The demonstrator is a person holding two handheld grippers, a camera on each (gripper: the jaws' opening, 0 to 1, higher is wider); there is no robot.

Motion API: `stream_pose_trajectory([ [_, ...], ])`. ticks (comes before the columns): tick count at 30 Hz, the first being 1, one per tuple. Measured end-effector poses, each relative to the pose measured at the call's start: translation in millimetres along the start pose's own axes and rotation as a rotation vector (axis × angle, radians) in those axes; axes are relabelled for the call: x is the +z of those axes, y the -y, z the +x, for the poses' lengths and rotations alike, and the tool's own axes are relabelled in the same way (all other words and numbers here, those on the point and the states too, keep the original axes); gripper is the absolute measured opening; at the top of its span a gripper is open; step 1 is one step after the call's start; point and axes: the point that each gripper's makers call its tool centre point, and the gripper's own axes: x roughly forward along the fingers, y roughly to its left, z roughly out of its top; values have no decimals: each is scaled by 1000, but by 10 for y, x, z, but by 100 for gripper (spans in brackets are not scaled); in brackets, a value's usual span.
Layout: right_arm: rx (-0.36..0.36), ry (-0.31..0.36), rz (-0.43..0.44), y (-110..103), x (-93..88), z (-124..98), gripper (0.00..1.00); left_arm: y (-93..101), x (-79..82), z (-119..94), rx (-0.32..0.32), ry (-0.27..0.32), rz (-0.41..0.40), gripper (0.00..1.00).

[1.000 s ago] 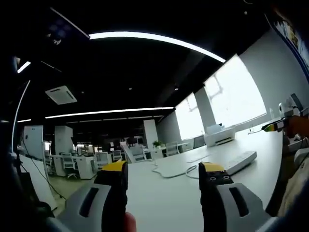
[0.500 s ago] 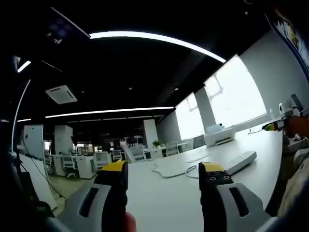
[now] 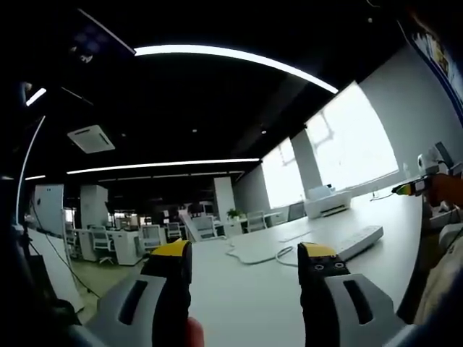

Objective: Pick up the power strip scattered on the table, fix it on the side mounting bracket of the table, and press the switch

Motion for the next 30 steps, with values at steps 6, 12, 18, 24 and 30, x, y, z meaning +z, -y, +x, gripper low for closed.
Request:
stream_pose_trajectory([
  [6,2,3,4,17,5,-6,52,25,8,5,-13,12,-30,64],
  [12,6,5,7,52,4,-13,51,23,-13,4,-15,4,-31,64],
  [18,20,10,15,56,11,-23,51,38,-13,5,-19,3,-31,64],
  [24,31,1,11,106,13,-27,52,73,-17,21,-29,5,-39,64],
  [30,33,-22,-33,142,6,-31,52,101,-45,29,-40,-8,-37,64],
])
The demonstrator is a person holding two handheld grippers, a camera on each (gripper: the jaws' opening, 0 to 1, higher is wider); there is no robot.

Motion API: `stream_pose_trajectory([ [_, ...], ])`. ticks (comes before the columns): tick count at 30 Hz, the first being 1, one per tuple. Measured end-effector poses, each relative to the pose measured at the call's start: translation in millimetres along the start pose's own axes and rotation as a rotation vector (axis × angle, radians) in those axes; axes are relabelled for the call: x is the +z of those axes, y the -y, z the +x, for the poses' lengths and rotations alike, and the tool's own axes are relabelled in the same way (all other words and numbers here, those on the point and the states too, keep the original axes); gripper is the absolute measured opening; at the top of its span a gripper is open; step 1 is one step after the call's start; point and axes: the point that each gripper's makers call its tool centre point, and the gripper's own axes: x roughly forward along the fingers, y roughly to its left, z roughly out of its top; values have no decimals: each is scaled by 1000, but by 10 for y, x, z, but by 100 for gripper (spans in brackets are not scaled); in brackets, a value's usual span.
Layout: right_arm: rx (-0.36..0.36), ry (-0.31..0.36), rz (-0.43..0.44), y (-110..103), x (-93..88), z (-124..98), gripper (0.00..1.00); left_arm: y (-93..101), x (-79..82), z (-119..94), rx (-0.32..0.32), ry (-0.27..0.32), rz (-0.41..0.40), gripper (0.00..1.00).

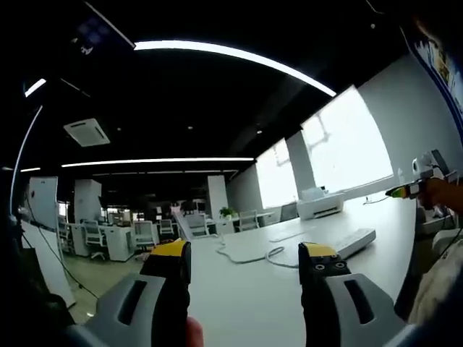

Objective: Pick up the power strip scattered on the table, fix it on the side mounting bracket of the table, and press the switch

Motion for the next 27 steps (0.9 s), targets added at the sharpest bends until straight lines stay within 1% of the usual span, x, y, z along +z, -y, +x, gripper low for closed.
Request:
stream_pose_trajectory([
  [5,2,1,0,98,34,-17,52,9,-24,-1,-15,-14,-12,65],
  [8,7,0,4,110,40,-19,53,22,-34,-1,-22,-18,-17,65],
  [11,29,2,16,121,55,-9,54,42,-45,6,-28,-25,-20,65],
  [15,45,-25,-18,114,33,9,56,83,-49,9,-45,-28,-36,65],
  [21,63,-18,-16,167,90,11,57,89,-28,5,-50,-28,-41,65],
  [24,82,-10,-9,193,111,13,57,92,-6,0,-49,-24,-40,65],
  [27,122,-5,-2,167,126,23,57,103,5,-2,-52,-24,-41,65],
])
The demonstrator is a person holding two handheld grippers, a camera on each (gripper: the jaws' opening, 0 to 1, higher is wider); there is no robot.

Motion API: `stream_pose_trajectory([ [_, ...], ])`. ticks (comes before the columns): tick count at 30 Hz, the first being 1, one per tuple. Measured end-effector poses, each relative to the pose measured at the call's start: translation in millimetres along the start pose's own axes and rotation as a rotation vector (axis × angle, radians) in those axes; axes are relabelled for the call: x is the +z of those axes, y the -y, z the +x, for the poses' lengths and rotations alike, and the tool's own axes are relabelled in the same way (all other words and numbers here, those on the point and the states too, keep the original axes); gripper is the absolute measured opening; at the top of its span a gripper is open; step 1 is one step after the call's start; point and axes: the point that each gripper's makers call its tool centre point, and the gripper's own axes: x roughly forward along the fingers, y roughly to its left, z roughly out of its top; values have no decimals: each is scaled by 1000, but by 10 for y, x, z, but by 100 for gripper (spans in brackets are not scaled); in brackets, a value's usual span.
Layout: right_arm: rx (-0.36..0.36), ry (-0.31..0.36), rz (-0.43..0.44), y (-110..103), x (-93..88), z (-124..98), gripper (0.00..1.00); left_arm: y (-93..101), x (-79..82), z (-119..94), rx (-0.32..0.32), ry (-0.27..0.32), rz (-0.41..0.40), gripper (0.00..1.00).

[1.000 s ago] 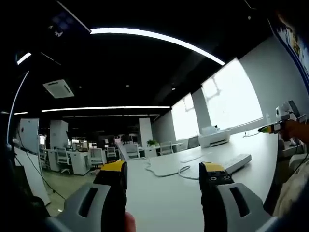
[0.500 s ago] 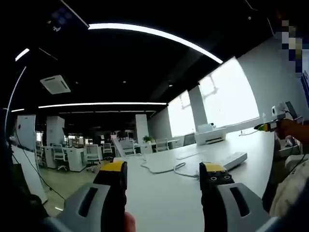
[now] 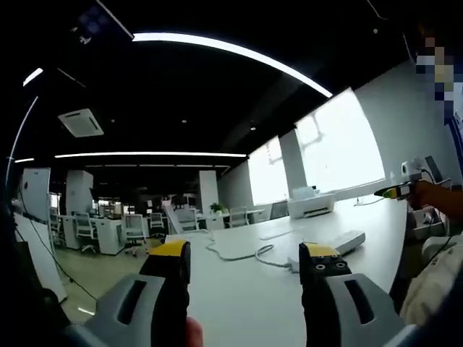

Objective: Pick up the power strip scattered on the table, fix it on the side mounting bracket of the table, and press the switch

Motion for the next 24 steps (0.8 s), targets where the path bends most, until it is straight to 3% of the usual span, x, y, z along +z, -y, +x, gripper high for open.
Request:
stream_pose_trajectory([
  [6,77,-3,-8,-63,44,66,60,47,-7,5,-20,-9,-13,66],
  [12,93,-17,-31,48,62,134,60,64,-16,12,-29,-15,-23,66],
  [24,164,-51,-29,-152,-23,283,61,98,-27,19,-48,-19,-33,68],
])
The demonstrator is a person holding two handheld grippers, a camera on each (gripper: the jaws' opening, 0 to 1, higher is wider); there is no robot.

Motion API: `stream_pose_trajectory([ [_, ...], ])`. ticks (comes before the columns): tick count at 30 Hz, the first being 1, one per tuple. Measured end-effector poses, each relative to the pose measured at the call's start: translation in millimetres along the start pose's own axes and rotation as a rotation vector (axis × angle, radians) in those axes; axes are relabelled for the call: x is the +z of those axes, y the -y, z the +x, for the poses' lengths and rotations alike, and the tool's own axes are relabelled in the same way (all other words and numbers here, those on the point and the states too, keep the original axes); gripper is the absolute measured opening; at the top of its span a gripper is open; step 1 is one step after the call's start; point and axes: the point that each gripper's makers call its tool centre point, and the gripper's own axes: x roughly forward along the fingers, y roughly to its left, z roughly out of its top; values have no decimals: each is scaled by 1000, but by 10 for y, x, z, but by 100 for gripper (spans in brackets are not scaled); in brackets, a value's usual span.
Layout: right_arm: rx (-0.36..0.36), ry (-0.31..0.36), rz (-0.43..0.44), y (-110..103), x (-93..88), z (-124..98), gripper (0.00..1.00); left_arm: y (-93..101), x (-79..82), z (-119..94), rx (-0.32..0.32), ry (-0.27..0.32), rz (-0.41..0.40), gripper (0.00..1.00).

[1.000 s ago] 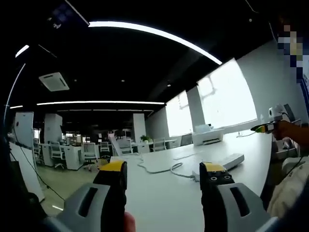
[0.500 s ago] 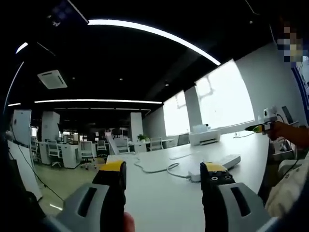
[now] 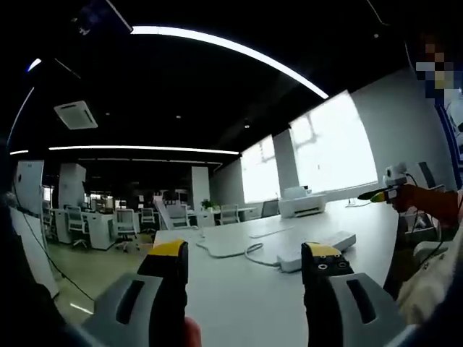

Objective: Pick up the power strip scattered on the table, fix it on the side mounting bracket of the table, and press the switch

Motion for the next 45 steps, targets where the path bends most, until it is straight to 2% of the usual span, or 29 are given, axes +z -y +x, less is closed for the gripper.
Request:
stream_pose_trajectory([
  [11,43,-17,-8,-92,2,121,61,28,-57,21,-11,-10,-20,68],
  [20,115,-11,12,-210,19,193,62,31,-47,24,-14,-5,-22,67],
  [25,132,-30,0,-252,5,225,63,47,-67,36,-18,-9,-23,67],
  [32,172,-51,3,-323,-65,295,64,75,-45,45,-26,-4,-26,67],
  [36,191,-69,10,-273,-122,372,65,87,-58,54,-32,-7,-26,67],
  [45,219,-115,13,-305,-274,443,66,126,-77,81,-42,-5,-39,66],
])
